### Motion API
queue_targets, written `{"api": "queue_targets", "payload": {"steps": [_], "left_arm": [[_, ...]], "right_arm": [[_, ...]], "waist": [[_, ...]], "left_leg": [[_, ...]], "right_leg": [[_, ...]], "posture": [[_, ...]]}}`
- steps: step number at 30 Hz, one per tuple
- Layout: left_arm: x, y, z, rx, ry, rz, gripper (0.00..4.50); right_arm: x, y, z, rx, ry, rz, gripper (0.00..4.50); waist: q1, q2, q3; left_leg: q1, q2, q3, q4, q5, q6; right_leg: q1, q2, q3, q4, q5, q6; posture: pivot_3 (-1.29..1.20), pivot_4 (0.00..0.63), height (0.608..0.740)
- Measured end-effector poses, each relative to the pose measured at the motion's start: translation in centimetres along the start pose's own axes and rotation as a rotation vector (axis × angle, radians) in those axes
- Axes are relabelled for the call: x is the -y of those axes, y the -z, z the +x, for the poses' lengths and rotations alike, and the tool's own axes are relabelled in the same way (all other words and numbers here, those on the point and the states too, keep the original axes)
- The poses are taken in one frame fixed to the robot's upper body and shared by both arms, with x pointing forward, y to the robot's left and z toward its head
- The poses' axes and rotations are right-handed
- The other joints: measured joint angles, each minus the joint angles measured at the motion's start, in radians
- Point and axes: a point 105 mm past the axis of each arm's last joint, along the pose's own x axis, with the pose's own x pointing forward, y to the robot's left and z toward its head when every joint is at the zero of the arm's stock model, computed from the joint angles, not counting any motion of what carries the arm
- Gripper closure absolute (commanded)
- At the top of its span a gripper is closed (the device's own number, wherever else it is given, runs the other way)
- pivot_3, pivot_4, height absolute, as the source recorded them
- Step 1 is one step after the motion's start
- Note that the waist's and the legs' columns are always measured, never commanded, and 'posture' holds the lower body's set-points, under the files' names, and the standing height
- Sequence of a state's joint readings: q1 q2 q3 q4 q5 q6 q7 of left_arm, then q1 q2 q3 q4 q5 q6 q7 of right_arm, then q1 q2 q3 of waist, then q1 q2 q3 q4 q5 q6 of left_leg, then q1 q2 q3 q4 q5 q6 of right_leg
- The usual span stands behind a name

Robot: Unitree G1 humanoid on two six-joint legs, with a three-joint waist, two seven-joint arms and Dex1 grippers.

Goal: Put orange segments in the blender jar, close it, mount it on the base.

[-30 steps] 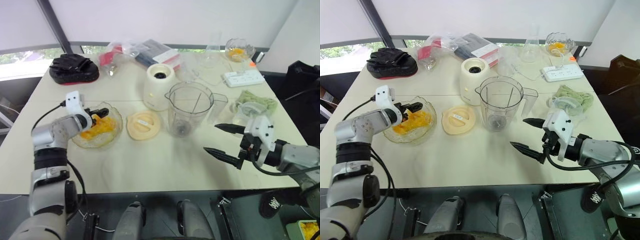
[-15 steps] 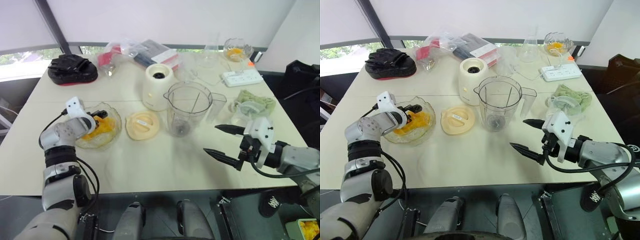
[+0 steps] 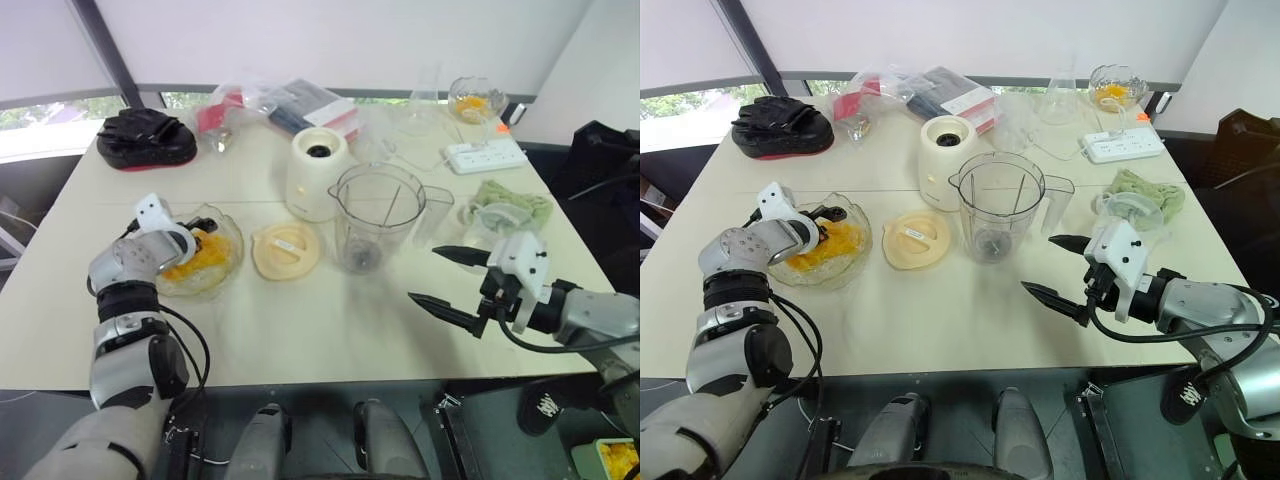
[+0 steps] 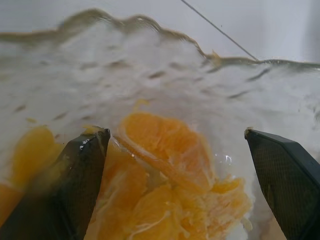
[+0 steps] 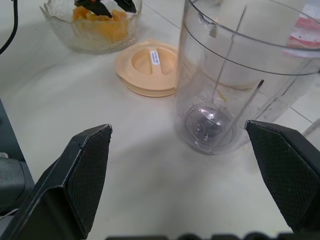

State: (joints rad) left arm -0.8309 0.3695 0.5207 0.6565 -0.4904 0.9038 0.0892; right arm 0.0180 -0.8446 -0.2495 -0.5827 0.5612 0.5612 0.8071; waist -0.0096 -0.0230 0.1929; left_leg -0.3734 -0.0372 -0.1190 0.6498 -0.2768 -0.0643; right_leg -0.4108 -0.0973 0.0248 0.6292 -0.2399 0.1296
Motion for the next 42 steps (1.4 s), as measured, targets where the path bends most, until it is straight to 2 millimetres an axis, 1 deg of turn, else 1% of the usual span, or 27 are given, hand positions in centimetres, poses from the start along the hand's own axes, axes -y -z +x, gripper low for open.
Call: {"api": "queue_targets", "payload": {"steps": [10,11,12,16,17,18,19,20,21,30,33,35,42], "left_arm": [[-0.01,-0.03,0.26,-0.026,-0.024,0.02,0.0],[-0.02,-0.04,0.27,-0.028,-0.025,0.02,0.52],[-0.11,-0.04,0.28,-0.029,-0.029,0.021,0.78],[-0.04,0.07,0.31,-0.035,-0.017,0.018,0.78],[0.02,0.07,0.31,-0.035,-0.013,0.017,0.98],[0.03,0.05,0.31,-0.034,-0.012,0.017,1.21],[0.01,0.05,0.3,-0.033,-0.013,0.016,1.62],[0.01,0.05,0.3,-0.033,-0.013,0.017,2.14],[0.01,0.05,0.31,-0.033,-0.013,0.017,2.47],[0.49,-0.22,0.02,-0.025,0.002,0.03,2.47],[0.74,-0.13,-0.04,-0.017,0.011,0.032,3.38],[0.73,-0.05,-0.09,-0.018,0.012,0.034,4.33],[0.49,0.24,-0.41,-0.032,0.011,0.045,4.33]], "right_arm": [[0.18,0.19,0.06,-0.013,0.019,-0.01,0.02],[0.2,0.18,0.06,-0.014,0.02,-0.012,0.0],[0.22,0.19,0.06,-0.015,0.022,-0.014,0.0],[0.23,0.18,0.1,-0.015,0.022,-0.017,0.0],[0.24,0.16,0.12,-0.015,0.022,-0.02,0.0],[0.27,0.14,0.13,-0.014,0.023,-0.022,0.0],[0.32,0.12,0.13,-0.015,0.026,-0.025,0.0],[0.35,0.11,0.13,-0.014,0.026,-0.026,0.0],[0.35,0.1,0.15,-0.014,0.026,-0.027,0.0],[0.37,0.17,0.19,-0.017,0.029,-0.029,0.0],[0.38,0.21,0.21,-0.016,0.029,-0.026,0.0],[0.37,0.21,0.25,-0.013,0.029,-0.024,0.0],[0.36,0.22,0.31,-0.014,0.027,-0.025,0.0]], "waist": [[-0.001,0.0,0.0],[-0.001,0.0,0.0],[-0.001,0.0,0.0],[-0.001,0.0,0.0],[-0.001,0.0,0.0],[-0.001,0.0,0.0],[-0.001,0.0,0.0],[-0.001,0.0,0.0],[-0.001,0.0,0.0],[-0.001,0.0,0.0],[-0.001,0.0,0.0],[-0.002,0.0,0.0],[-0.001,0.0,0.0]], "left_leg": [[0.001,0.0,0.0,0.0,0.0,-0.001],[0.001,0.0,0.0,0.001,0.0,-0.001],[0.001,0.0,0.0,0.001,0.0,-0.001],[0.0,0.0,0.0,0.0,0.0,-0.001],[0.0,0.0,0.0,0.0,0.0,-0.001],[0.0,0.0,0.0,0.0,0.0,-0.001],[0.0,0.0,0.0,0.0,0.0,-0.001],[0.0,0.0,0.0,0.0,0.0,-0.001],[0.0,0.0,0.0,0.0,0.0,-0.001],[0.0,0.0,0.0,0.0,0.0,-0.001],[0.0,0.0,0.0,0.0,0.0,-0.001],[0.0,0.0,0.0,0.0,0.0,-0.001],[0.0,0.0,0.0,0.0,0.0,-0.001]], "right_leg": [[0.0,0.0,0.0,0.001,0.0,0.0],[0.001,0.0,0.0,0.001,0.0,0.0],[0.0,0.0,0.0,0.001,0.0,0.0],[0.0,0.0,0.0,0.0,0.0,0.0],[0.0,0.0,0.0,0.0,0.0,0.0],[0.0,0.0,0.0,0.0,0.0,0.0],[0.0,0.0,0.0,0.0,0.0,0.0],[0.0,0.0,0.0,0.0,0.0,0.0],[0.0,0.0,0.0,0.0,0.0,0.0],[0.0,0.0,0.0,0.0,0.0,0.0],[0.0,0.0,0.0,0.0,0.0,0.0],[0.0,0.0,0.0,0.0,0.0,0.0],[0.0,0.0,0.0,0.0,0.0,0.0]], "posture": [[0.0,0.15,0.74],[0.0,0.15,0.74],[0.0,0.15,0.74],[0.0,0.15,0.74],[0.0,0.15,0.74],[0.0,0.15,0.74],[0.0,0.15,0.74],[0.0,0.15,0.74],[0.0,0.15,0.74],[0.0,0.15,0.74],[0.0,0.15,0.74],[0.0,0.15,0.74],[0.0,0.15,0.74]]}}
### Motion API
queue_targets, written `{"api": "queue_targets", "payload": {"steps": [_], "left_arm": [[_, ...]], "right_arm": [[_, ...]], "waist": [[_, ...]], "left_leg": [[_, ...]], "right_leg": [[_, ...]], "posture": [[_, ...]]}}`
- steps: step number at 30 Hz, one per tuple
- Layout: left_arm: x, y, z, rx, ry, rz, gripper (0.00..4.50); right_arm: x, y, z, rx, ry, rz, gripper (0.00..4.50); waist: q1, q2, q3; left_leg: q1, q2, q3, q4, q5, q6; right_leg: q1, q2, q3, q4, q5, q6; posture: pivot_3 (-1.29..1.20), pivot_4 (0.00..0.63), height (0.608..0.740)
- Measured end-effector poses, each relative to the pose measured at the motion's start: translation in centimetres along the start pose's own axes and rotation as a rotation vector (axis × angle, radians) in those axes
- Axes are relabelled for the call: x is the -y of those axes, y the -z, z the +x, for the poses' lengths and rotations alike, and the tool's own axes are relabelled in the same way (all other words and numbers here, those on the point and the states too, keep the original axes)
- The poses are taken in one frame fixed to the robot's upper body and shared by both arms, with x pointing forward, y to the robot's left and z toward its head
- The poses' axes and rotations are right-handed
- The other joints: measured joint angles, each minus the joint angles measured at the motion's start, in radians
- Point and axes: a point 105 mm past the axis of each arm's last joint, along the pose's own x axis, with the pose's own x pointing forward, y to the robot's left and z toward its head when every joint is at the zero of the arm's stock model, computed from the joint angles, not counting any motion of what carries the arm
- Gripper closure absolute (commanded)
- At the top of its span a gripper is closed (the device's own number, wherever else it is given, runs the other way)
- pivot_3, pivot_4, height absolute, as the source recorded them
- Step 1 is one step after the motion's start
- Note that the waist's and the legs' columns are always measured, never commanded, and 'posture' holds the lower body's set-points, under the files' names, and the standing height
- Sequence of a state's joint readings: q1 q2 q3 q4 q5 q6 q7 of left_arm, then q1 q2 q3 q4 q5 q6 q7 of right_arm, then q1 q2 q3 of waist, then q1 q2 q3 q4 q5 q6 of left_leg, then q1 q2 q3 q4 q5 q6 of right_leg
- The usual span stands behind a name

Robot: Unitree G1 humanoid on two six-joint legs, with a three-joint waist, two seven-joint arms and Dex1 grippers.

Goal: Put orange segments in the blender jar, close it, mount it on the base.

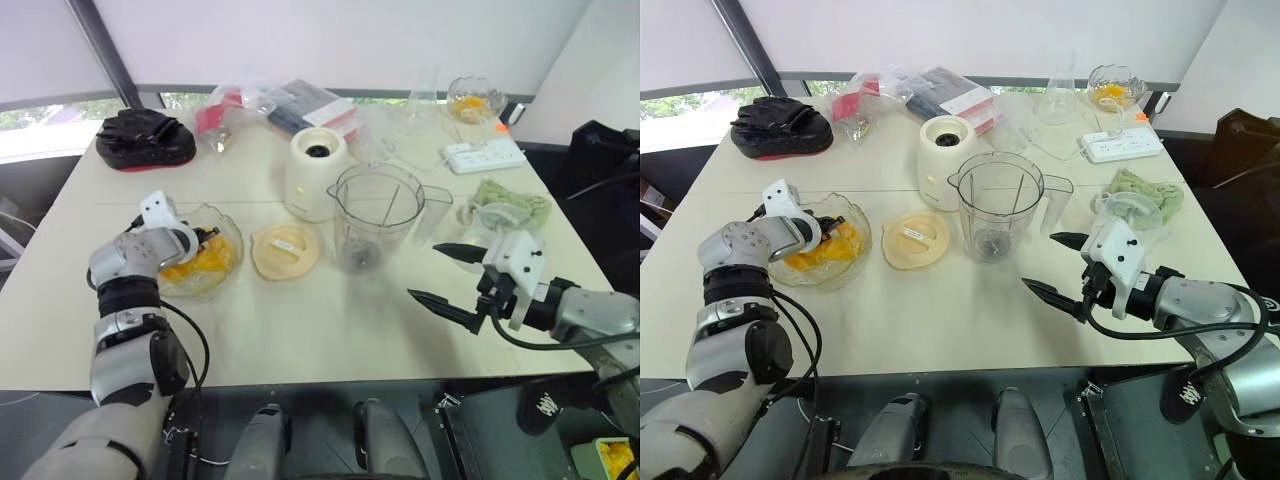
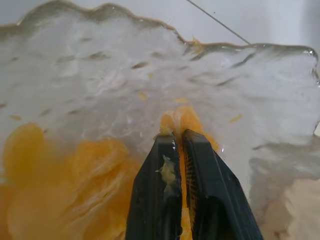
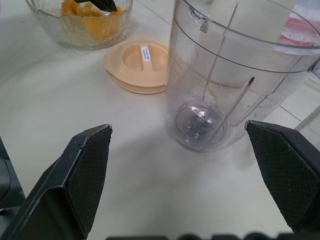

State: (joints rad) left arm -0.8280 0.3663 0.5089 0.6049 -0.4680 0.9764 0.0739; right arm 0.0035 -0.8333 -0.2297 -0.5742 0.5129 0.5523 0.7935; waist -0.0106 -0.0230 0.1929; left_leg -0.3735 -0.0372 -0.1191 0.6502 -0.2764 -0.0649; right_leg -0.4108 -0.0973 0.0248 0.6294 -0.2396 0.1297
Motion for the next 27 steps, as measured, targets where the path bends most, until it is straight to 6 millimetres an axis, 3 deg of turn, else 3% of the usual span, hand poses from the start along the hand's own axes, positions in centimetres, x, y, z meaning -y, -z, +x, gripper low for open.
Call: {"api": "queue_targets", "payload": {"steps": [10,14,18,27], "left_arm": [[-0.2,0.6,-0.3,-0.015,-0.003,-0.025,4.33],[-0.3,1.1,-0.3,-0.031,0.005,-0.054,3.06],[0.2,0.9,-0.5,-0.017,0.028,-0.045,0.96],[0.1,1.2,-0.3,-0.026,0.029,-0.048,0.96]], "right_arm": [[-0.1,0.0,0.1,0.001,-0.006,-0.001,0.0],[-0.1,0.0,0.1,0.001,-0.007,-0.001,0.0],[-0.1,0.0,0.1,0.001,-0.009,-0.001,0.0],[-0.2,0.0,0.1,-0.001,-0.016,-0.001,0.0]], "waist": [[0.0,0.0,0.0],[0.0,0.0,0.0],[0.0,0.0,0.0],[0.0,0.0,0.0]], "left_leg": [[0.0,0.0,0.0,0.0,0.0,0.0],[0.0,0.0,0.0,0.0,0.0,0.0],[0.0,0.0,0.0,0.0,0.0,0.0],[0.0,0.0,0.0,0.0,0.0,0.0]], "right_leg": [[0.0,0.0,0.0,0.0,0.0,0.0],[0.0,0.0,0.0,0.0,0.0,0.0],[0.0,0.0,0.0,0.0,0.0,0.0],[0.0,0.0,0.0,0.0,0.0,0.0]], "posture": [[0.0,0.15,0.74],[0.0,0.15,0.74],[0.0,0.15,0.74],[0.0,0.15,0.74]]}}
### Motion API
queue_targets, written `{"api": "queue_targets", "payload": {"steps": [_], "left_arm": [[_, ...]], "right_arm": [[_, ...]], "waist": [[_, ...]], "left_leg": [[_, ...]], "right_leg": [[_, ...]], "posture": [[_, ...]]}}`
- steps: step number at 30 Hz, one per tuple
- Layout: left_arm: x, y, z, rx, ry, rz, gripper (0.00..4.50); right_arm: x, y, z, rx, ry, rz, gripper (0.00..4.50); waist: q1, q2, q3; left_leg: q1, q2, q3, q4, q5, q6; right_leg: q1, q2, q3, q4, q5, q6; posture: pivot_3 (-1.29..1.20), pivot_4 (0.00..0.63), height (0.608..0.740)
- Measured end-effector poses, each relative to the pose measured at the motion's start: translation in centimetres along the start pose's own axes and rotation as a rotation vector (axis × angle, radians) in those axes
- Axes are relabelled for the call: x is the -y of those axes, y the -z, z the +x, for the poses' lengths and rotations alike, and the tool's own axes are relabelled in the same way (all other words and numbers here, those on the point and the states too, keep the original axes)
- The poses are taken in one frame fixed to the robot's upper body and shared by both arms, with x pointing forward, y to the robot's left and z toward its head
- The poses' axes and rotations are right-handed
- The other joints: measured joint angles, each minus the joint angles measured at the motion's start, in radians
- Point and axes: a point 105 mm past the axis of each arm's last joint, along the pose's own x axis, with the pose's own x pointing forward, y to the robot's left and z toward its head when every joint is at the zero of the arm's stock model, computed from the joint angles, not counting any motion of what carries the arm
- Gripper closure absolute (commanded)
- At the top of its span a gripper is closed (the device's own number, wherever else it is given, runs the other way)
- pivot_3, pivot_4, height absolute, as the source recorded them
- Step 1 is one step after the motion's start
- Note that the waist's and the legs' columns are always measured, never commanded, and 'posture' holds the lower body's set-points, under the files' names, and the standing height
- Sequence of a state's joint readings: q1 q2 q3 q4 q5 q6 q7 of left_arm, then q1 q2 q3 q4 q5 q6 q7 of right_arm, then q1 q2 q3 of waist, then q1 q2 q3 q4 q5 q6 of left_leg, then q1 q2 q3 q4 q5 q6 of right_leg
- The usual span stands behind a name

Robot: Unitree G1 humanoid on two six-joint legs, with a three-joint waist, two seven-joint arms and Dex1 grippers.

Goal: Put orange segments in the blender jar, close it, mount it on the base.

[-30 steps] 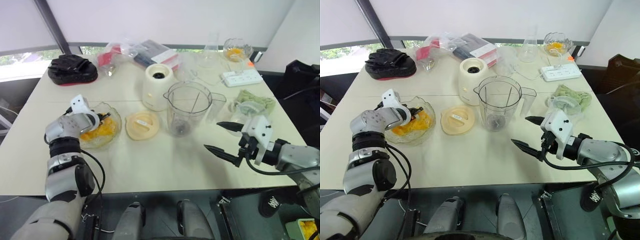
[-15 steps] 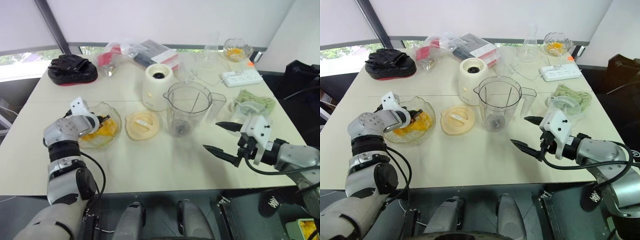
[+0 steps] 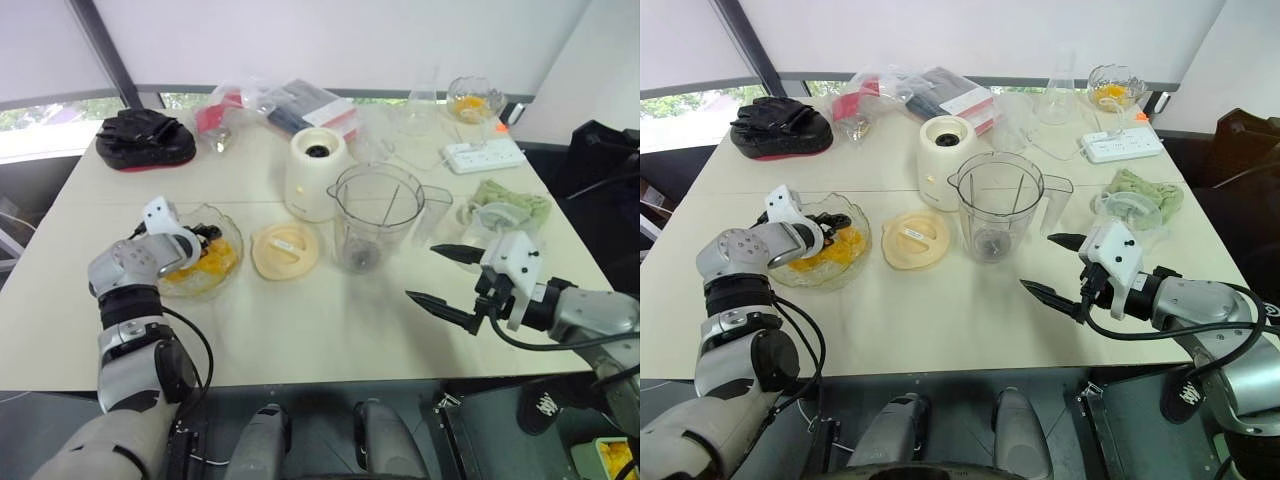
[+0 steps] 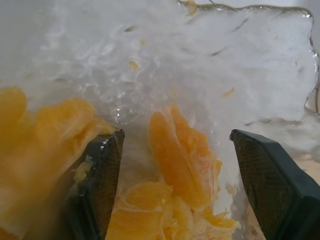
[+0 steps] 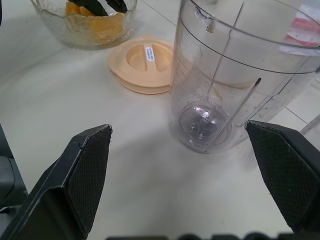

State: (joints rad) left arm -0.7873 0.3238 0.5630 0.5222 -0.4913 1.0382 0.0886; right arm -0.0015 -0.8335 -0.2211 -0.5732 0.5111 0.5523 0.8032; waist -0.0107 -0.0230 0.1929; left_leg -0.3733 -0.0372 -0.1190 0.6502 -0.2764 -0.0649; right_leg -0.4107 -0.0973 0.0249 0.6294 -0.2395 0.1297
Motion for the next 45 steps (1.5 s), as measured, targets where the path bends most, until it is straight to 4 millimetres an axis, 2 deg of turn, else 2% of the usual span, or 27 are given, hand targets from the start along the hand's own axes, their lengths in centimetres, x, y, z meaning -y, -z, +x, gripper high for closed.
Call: {"api": "queue_targets", "payload": {"steps": [9,19,22,27,28,40,45], "left_arm": [[1.2,0.5,1.0,-0.082,-0.007,0.023,0.96],[1.4,0.3,1.5,-0.107,-0.019,0.02,0.96],[1.5,0.5,1.6,-0.125,-0.027,0.051,1.85],[1.5,1.0,1.7,-0.15,-0.025,0.057,4.38],[1.5,1.0,1.7,-0.15,-0.022,0.057,4.48],[1.6,1.3,1.4,-0.176,-0.005,0.064,4.48],[2.1,0.3,0.6,-0.085,0.094,0.008,4.48]], "right_arm": [[0.1,0.0,0.0,-0.004,0.006,-0.007,0.0],[0.1,0.1,0.2,-0.01,0.012,-0.009,0.0],[0.1,0.1,0.2,-0.009,0.015,-0.008,0.0],[0.1,0.1,0.2,-0.008,0.018,-0.007,0.0],[0.1,0.1,0.2,-0.007,0.019,-0.006,0.0],[0.2,0.0,0.3,-0.001,0.023,-0.009,0.0],[0.2,0.0,0.4,-0.002,0.024,-0.008,0.0]], "waist": [[0.001,0.0,0.0],[0.004,0.0,0.0],[0.003,0.0,0.0],[0.001,0.0,0.0],[0.001,0.0,0.0],[0.0,0.0,0.0],[-0.002,0.0,0.0]], "left_leg": [[0.0,0.0,0.0,0.001,0.0,0.0],[0.001,0.0,0.0,0.002,0.0,0.0],[0.001,0.0,0.0,0.002,0.001,-0.001],[0.001,0.0,0.0,0.001,0.0,-0.001],[0.001,0.0,0.0,0.001,0.0,-0.001],[0.001,0.0,0.0,0.001,0.0,-0.001],[-0.001,0.0,0.0,0.0,0.0,-0.001]], "right_leg": [[0.001,0.0,0.0,0.0,0.0,0.0],[0.002,0.0,0.0,0.001,0.001,0.001],[0.002,0.0,0.0,0.001,0.001,0.001],[0.002,0.0,0.0,0.001,0.001,0.001],[0.002,0.0,0.0,0.001,0.001,0.001],[0.001,0.0,0.0,0.0,0.001,0.001],[-0.001,0.0,0.0,0.0,0.001,0.001]], "posture": [[0.0,0.15,0.74],[0.0,0.15,0.74],[0.0,0.15,0.74],[0.0,0.15,0.74],[0.0,0.15,0.74],[0.0,0.15,0.74],[0.0,0.15,0.74]]}}
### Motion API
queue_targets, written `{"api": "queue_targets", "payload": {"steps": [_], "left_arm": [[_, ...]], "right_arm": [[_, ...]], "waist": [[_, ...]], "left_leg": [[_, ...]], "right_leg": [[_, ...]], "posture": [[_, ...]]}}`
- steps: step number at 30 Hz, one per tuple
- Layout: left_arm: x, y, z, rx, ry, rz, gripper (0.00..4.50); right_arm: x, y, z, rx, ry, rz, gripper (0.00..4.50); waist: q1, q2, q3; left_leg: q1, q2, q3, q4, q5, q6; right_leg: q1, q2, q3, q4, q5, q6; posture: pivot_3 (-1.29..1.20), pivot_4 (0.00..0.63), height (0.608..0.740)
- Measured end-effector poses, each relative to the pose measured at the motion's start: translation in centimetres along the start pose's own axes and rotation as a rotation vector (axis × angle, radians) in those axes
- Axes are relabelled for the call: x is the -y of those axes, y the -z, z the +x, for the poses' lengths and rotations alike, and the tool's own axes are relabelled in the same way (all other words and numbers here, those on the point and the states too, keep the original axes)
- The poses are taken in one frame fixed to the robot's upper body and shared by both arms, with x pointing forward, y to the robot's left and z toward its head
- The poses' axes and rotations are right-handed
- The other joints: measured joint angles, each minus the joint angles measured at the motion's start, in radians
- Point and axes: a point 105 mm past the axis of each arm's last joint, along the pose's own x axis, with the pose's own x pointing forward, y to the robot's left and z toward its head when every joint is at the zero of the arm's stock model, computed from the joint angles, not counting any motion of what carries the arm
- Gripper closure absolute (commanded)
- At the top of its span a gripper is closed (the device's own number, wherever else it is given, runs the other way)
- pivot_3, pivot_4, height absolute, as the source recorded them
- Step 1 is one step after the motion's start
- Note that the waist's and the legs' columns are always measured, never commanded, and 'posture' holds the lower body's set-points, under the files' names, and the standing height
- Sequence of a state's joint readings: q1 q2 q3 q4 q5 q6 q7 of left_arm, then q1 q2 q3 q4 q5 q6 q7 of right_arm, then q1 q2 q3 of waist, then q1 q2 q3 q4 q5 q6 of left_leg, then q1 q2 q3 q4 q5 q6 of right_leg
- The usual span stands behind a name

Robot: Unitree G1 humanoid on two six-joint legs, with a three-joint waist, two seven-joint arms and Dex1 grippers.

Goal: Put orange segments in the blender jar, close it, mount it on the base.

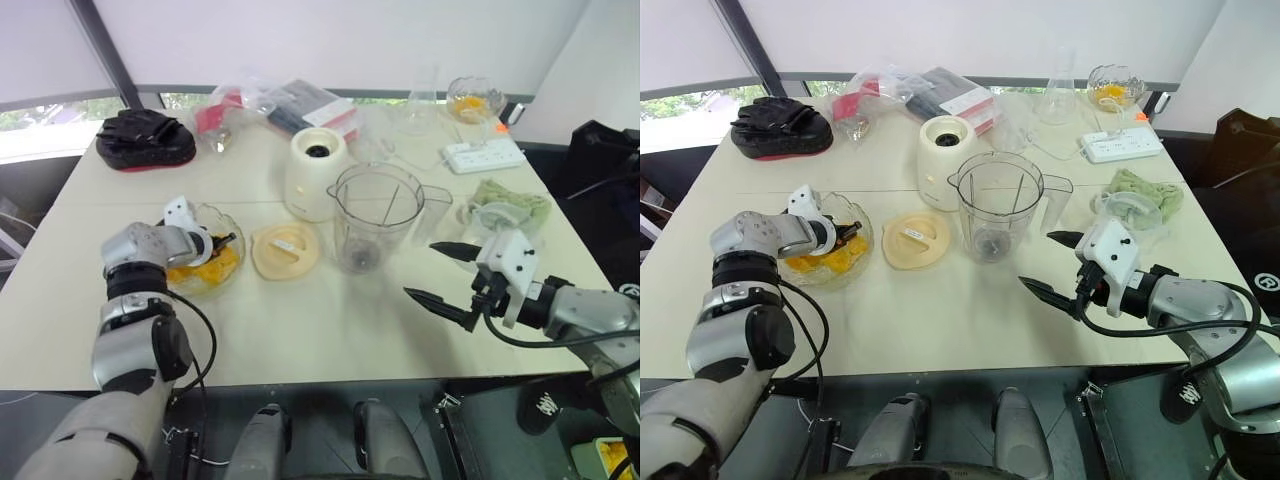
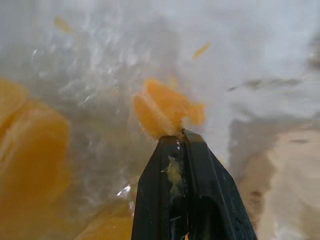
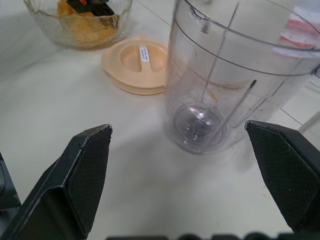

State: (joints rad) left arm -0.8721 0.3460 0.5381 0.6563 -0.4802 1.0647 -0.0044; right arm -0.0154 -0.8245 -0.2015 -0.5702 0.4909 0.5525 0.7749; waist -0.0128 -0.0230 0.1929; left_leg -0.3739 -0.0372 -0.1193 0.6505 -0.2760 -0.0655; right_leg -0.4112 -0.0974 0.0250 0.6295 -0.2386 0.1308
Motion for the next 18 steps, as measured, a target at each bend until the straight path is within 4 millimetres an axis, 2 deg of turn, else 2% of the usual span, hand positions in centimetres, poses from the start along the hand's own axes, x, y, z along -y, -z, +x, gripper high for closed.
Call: {"api": "queue_targets", "payload": {"steps": [3,7,12,18], "left_arm": [[0.9,-1.5,-1.7,0.101,0.096,-0.049,4.48],[0.9,-2.9,-4.5,0.205,0.136,-0.09,4.48],[1.4,-3.3,-7.1,0.276,0.174,-0.121,4.48],[4.0,-2.9,-9.4,0.335,0.307,-0.086,4.48]], "right_arm": [[0.1,0.1,0.0,-0.003,0.002,0.002,0.0],[0.1,0.2,0.0,-0.007,-0.003,0.002,0.0],[0.0,0.4,0.3,-0.008,-0.027,0.007,0.0],[0.4,0.1,0.8,0.005,-0.046,-0.008,0.0]], "waist": [[0.0,0.0,0.0],[0.001,0.0,0.0],[0.004,0.0,0.0],[0.002,0.0,0.0]], "left_leg": [[0.0,0.0,0.0,0.0,0.0,0.0],[0.0,0.0,0.0,0.0,0.0,0.0],[0.0,0.0,0.0,0.002,0.0,0.0],[0.0,0.0,0.0,0.001,0.0,0.0]], "right_leg": [[0.0,0.0,0.0,0.0,0.0,0.0],[0.0,0.0,0.0,0.0,0.0,0.0],[0.001,0.0,0.0,0.0,0.0,0.0],[0.002,0.0,0.0,0.0,0.0,0.0]], "posture": [[0.0,0.15,0.74],[0.0,0.15,0.74],[0.0,0.15,0.74],[0.0,0.15,0.74]]}}
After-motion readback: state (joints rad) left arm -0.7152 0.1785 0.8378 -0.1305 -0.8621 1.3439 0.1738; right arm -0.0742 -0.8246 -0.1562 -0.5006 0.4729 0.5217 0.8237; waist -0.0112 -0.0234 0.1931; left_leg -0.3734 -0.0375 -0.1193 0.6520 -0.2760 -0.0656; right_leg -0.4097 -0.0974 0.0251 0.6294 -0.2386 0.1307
